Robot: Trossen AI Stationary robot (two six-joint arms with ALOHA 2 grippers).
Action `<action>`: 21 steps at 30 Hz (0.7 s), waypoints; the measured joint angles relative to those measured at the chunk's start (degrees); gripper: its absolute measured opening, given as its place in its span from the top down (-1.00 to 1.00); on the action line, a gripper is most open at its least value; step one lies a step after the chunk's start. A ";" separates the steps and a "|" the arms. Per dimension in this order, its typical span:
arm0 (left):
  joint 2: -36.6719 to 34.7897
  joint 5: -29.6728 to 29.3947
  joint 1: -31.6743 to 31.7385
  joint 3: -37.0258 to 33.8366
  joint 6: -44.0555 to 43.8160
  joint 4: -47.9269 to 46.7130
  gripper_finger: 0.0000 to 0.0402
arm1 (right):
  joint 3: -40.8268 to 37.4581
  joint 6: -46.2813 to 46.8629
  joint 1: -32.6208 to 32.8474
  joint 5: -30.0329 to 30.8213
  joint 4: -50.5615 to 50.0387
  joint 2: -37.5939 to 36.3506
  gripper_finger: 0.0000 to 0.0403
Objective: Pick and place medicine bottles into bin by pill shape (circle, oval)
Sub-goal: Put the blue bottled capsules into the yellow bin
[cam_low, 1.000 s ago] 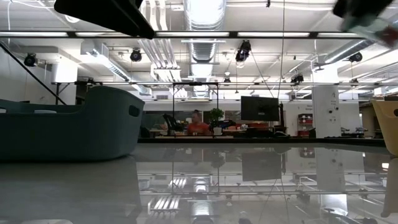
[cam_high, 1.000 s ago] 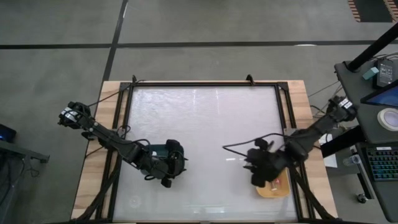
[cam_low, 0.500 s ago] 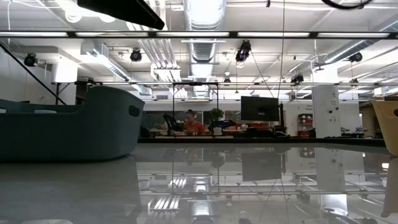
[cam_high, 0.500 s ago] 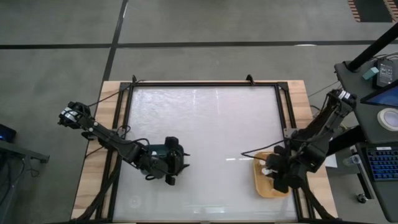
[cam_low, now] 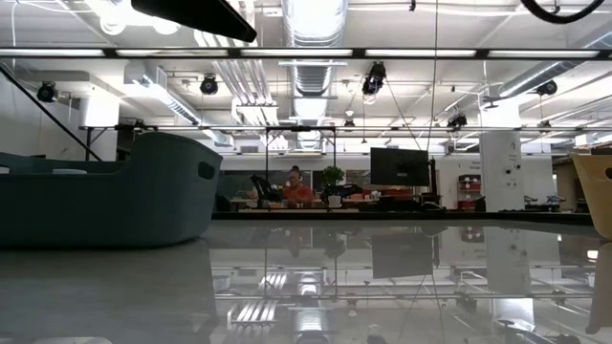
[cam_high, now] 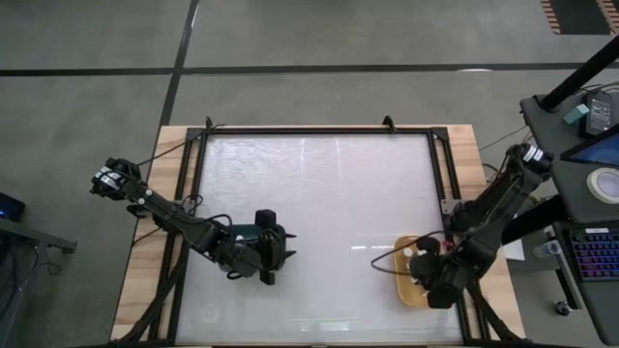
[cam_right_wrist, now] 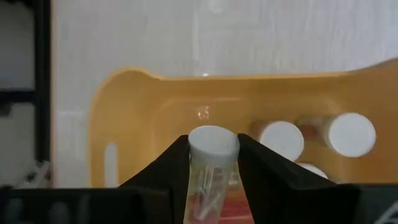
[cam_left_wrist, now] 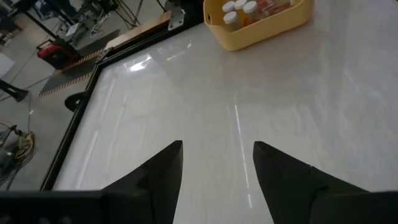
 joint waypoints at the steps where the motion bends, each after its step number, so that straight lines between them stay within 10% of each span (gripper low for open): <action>1: 0.00 -0.01 0.00 0.00 0.00 0.00 0.10 | 0.10 -0.94 -0.02 -0.12 -0.07 0.75 0.43; 21: 0.00 -0.08 0.33 0.00 0.00 -0.02 0.10 | 5.91 -12.32 -0.71 0.09 -7.57 14.28 0.38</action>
